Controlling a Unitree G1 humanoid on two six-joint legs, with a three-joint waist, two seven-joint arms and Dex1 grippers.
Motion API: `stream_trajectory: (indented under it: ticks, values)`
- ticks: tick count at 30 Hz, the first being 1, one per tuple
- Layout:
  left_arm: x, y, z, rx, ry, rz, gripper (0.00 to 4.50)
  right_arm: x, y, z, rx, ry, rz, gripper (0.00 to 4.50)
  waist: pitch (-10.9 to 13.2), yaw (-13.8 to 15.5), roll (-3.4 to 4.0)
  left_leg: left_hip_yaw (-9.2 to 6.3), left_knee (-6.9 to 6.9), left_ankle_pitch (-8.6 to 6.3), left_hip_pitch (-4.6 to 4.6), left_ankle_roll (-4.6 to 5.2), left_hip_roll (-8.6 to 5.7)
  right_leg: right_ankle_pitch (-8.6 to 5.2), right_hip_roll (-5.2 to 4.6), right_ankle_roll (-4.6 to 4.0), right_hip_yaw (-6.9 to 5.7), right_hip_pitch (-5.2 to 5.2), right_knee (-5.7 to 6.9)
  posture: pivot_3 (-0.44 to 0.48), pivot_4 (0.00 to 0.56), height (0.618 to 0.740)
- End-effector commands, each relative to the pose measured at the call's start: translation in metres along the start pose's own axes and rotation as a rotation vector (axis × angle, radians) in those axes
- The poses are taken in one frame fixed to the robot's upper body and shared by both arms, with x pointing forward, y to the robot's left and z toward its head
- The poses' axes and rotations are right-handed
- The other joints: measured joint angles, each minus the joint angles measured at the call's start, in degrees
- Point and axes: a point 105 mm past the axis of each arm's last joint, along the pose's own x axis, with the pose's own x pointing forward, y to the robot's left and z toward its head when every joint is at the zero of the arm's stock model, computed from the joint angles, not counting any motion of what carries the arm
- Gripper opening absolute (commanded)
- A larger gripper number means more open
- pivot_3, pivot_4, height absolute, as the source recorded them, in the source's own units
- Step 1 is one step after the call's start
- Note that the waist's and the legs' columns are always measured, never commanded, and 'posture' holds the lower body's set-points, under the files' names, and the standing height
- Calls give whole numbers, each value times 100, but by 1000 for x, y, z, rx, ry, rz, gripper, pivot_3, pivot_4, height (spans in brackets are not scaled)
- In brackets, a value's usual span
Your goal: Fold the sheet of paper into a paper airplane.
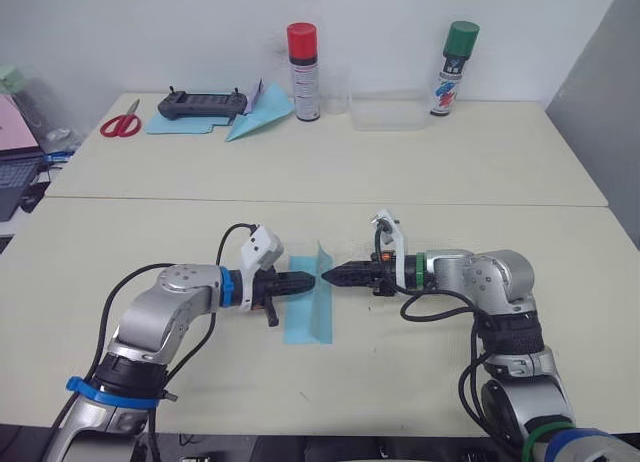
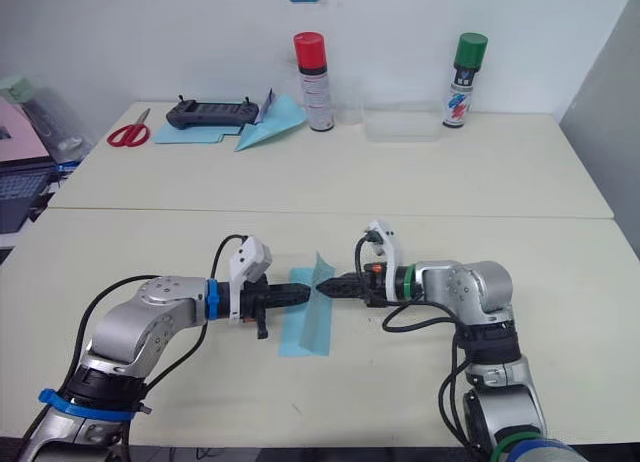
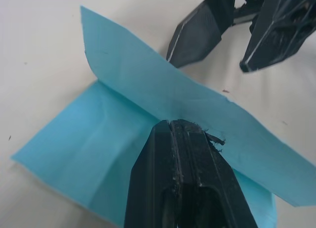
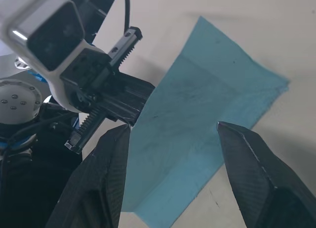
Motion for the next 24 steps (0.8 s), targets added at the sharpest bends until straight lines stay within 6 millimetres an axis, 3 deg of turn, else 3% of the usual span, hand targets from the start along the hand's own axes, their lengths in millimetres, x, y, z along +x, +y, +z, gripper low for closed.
stream_trajectory:
  ticks: [1, 12, 16, 19, 24]
  values:
    - [5, 0, 10, 38, -25, 2, 0, 0, 12, 7, 25, -11, 40, 2893, 0, -1, 1, 0, 0, 0, 0, 0, 0, 0, 0, 0, 0, -1, 1, 0, 150, 740]
    - [15, -8, 12, 45, -37, -25, 0, 4, 19, 4, 61, 3, 38, 2893, 1, -3, 2, 1, 1, 0, -1, 0, 0, 0, 1, 0, 0, -2, 3, 0, 150, 740]
    - [17, -9, 12, 48, -37, -31, 0, 4, 10, -7, 5, 56, -30, 2893, 1, -4, 2, 1, 1, 0, -1, 0, 0, 0, 1, 0, 0, -2, 3, 0, 150, 740]
    - [16, -7, 11, 51, -30, -29, 0, 2, 4, -12, -35, 79, -65, 2344, 1, -5, 2, 1, 1, 0, -1, 0, 0, 0, 1, 1, 0, -2, 2, 0, 150, 740]
    - [12, -7, 3, 59, 3, -30, 0, -1, -1, -15, -63, 86, -85, 486, 1, -5, 2, 1, 1, 0, 0, 0, 1, -1, 2, 1, 1, -2, 3, 0, 150, 740]
